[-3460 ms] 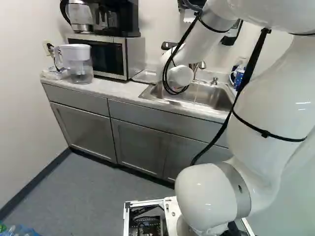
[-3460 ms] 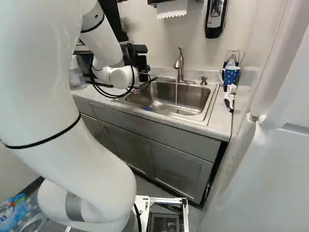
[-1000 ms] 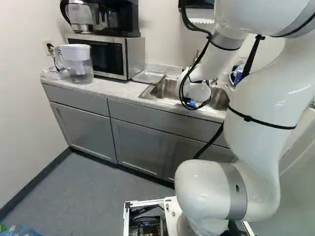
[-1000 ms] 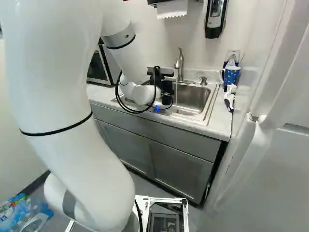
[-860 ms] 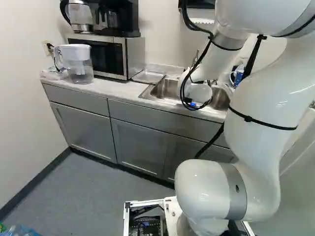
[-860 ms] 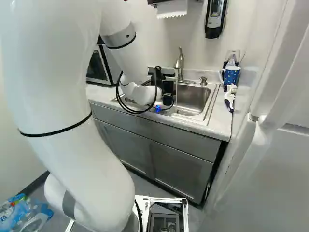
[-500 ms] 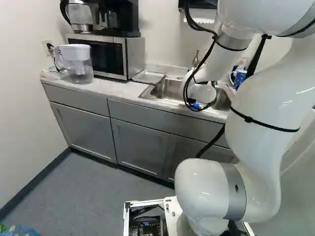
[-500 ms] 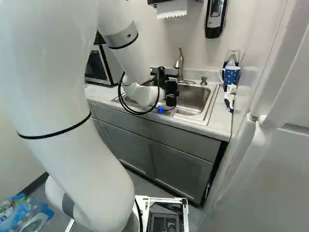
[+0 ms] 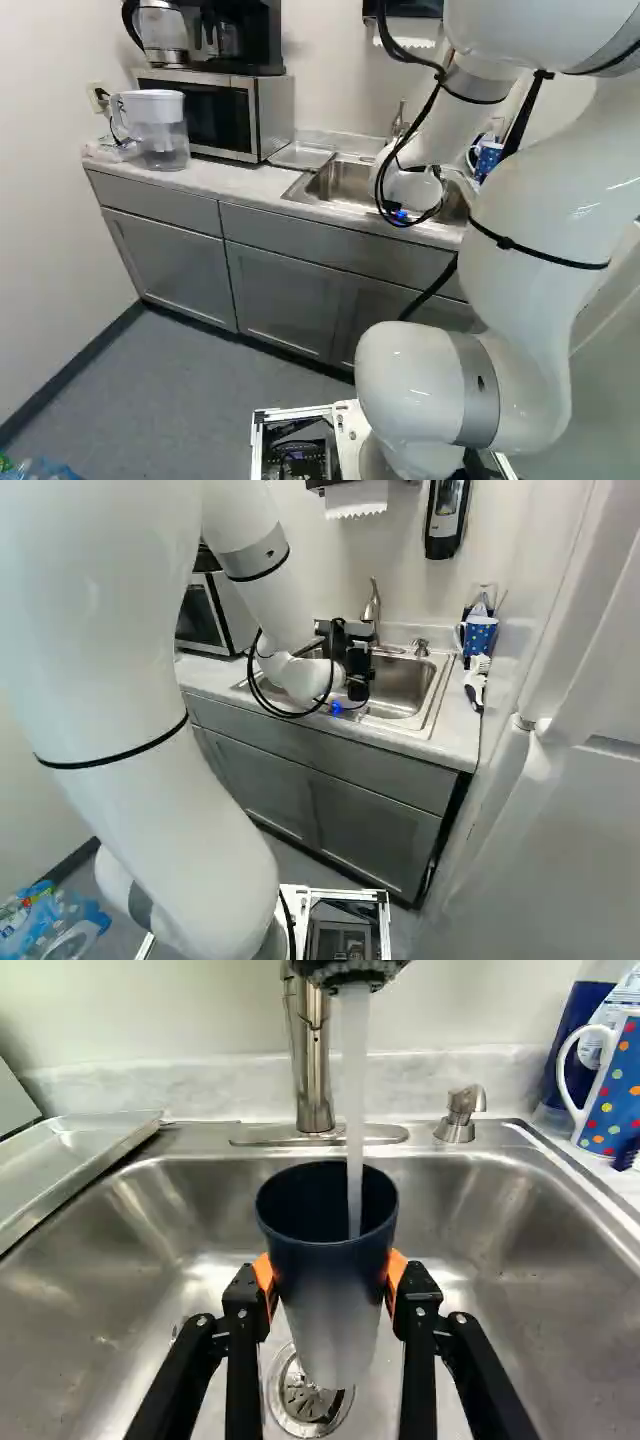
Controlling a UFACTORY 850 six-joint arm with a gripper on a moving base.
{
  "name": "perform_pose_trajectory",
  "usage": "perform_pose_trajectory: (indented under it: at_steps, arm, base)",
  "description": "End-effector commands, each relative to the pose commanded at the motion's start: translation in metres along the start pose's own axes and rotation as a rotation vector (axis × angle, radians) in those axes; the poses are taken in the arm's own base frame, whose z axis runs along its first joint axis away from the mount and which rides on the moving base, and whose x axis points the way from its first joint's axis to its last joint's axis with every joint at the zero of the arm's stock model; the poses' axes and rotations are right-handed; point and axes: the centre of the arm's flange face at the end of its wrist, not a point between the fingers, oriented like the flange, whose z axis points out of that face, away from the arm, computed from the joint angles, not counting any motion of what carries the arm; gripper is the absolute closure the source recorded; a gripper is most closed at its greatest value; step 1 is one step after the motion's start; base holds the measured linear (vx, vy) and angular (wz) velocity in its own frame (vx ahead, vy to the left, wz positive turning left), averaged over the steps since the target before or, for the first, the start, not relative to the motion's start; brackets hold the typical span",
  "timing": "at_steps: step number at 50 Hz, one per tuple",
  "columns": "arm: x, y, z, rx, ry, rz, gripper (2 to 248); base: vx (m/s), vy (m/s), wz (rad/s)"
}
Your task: Rinse the cup and place it in the tray
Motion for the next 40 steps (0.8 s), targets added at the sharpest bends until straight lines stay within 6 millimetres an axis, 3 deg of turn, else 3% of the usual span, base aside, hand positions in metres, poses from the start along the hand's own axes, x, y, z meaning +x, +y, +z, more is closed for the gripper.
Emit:
perform_pose_trajectory:
  at_steps: [40]
  arm:
    - [0.0,0.0,0.0,0.0,0.0,0.0,126]
  base:
    - [0.0,0.0,0.0]
